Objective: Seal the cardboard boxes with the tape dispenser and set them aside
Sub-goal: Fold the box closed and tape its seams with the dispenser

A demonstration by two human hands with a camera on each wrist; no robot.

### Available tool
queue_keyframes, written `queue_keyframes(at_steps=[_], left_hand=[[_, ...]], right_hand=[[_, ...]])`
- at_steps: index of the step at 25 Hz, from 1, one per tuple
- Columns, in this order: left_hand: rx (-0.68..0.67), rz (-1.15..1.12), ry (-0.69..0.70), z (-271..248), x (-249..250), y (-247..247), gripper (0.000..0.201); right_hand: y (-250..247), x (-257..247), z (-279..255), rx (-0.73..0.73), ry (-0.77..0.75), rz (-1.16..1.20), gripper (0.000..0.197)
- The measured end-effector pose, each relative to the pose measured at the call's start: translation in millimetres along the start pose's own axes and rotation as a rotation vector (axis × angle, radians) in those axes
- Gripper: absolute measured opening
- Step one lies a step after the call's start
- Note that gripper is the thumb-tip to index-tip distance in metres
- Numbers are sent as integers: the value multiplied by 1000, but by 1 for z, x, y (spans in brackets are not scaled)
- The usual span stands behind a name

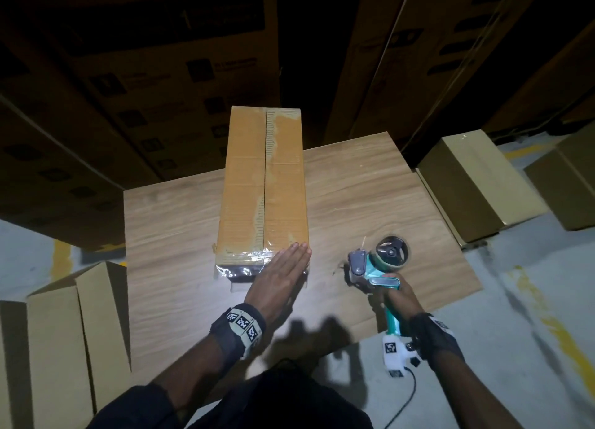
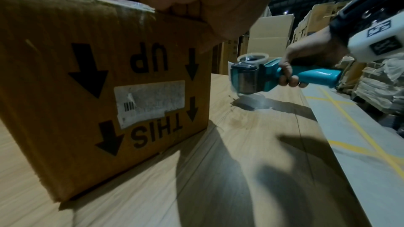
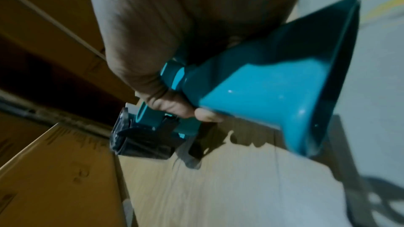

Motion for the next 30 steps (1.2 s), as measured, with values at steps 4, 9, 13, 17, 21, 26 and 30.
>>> queue_keyframes(at_steps=[4,9,13,17,21,26,30], left_hand=[[-168,-80,-4,-2,-11,5,70],[161,-337,-215,-37,-63,-45,54],[363,-581,-592,-81,-144,-71,58],[232,-762,-673,-97,-166,-63,70],[91,-974,-720,-90,-142,-42,83],[159,-1128,-830,-91,-138,-35,72],[132,-1151,-878,-93,-136,-25,76]], right_hand=[[37,7,2,9,110,202,33],[55,21,-5,-25,151,90,30],[11,-13,-36,303,-26,-392,60],[57,-100,-75,179,-522,-181,41],[159,-124,-110,-311,-305,185,62],[193,-114,-107,-293,-170,339,108],[193,-109,-112,-266,-107,395,88]])
Point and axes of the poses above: each hand's wrist, its own z-axis towards the middle knuckle, its own y-axis out of the palm, x = y × z, the point moved 9 cm from there along z, towards the middle knuckle, and after that the axes turned 11 degrees about -y, right-handed, at the moved point
